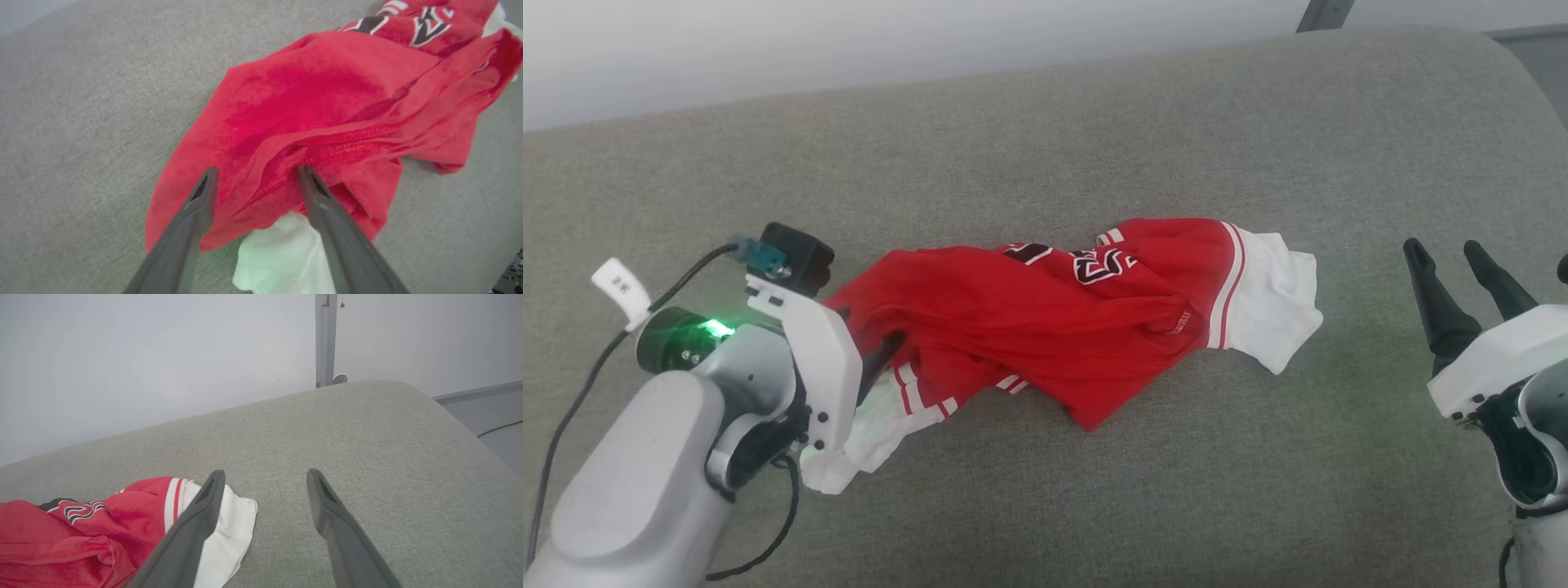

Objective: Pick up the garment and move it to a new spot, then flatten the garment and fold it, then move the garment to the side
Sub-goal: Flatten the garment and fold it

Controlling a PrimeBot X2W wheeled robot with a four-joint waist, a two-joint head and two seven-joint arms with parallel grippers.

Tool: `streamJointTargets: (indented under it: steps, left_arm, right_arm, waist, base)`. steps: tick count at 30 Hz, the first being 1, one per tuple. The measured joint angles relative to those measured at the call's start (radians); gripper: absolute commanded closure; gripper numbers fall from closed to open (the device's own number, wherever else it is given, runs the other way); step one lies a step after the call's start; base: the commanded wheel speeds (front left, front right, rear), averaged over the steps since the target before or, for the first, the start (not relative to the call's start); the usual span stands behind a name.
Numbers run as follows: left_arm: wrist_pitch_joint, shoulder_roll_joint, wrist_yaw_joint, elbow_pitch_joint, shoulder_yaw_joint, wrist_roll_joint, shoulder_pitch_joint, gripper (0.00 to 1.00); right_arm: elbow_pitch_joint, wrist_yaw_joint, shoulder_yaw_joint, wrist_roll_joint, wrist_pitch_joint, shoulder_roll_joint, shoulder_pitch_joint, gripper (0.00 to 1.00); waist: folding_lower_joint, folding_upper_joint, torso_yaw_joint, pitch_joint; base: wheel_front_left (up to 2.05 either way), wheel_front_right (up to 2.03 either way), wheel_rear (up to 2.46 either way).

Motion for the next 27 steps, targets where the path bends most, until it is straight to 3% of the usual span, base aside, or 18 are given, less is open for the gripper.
streamJointTargets:
  steps: [1, 2, 3, 9, 18, 27]
  left_arm:
    - [0.006, -0.001, -0.001, 0.014, -0.007, 0.000, -0.010, 0.01]
    - [0.017, -0.003, -0.005, 0.029, -0.015, -0.002, -0.019, 0.76]
    - [0.019, -0.004, -0.009, 0.041, -0.023, -0.002, -0.026, 1.00]
    - [0.035, -0.008, -0.015, 0.103, -0.041, -0.013, -0.085, 1.00]
    - [-0.053, -0.022, 0.009, 0.169, 0.014, -0.018, -0.199, 1.00]
    - [-0.141, 0.038, 0.022, 0.253, 0.040, 0.046, -0.280, 1.00]
  right_arm:
    - [0.002, 0.000, 0.000, 0.002, -0.003, 0.001, 0.000, 0.00]
    - [0.004, 0.000, 0.000, 0.003, -0.006, 0.002, -0.001, 0.00]
    - [0.006, 0.000, 0.000, 0.003, -0.008, 0.002, -0.003, 0.00]
    - [0.012, 0.000, 0.000, 0.004, -0.021, 0.002, -0.011, 0.00]
    - [0.017, 0.000, -0.007, 0.013, -0.039, 0.005, -0.015, 0.00]
    - [0.018, 0.000, -0.009, 0.021, -0.050, 0.005, -0.021, 0.00]
  waist:
    - [0.0000, 0.0000, -0.001, 0.003]
    - [0.0000, 0.0000, -0.002, 0.005]
    - [0.0000, 0.0000, -0.003, 0.006]
    - [0.0000, 0.0000, -0.003, 0.013]
    - [0.0000, 0.0000, 0.004, 0.027]
    - [0.0000, 0.0000, 0.002, 0.051]
  base:
    - [0.00, 0.00, 0.00]
    - [0.00, 0.00, 0.00]
    - [0.00, 0.00, 0.00]
    - [0.00, 0.00, 0.00]
    - [0.00, 0.00, 0.00]
    - [0.00, 0.00, 0.00]
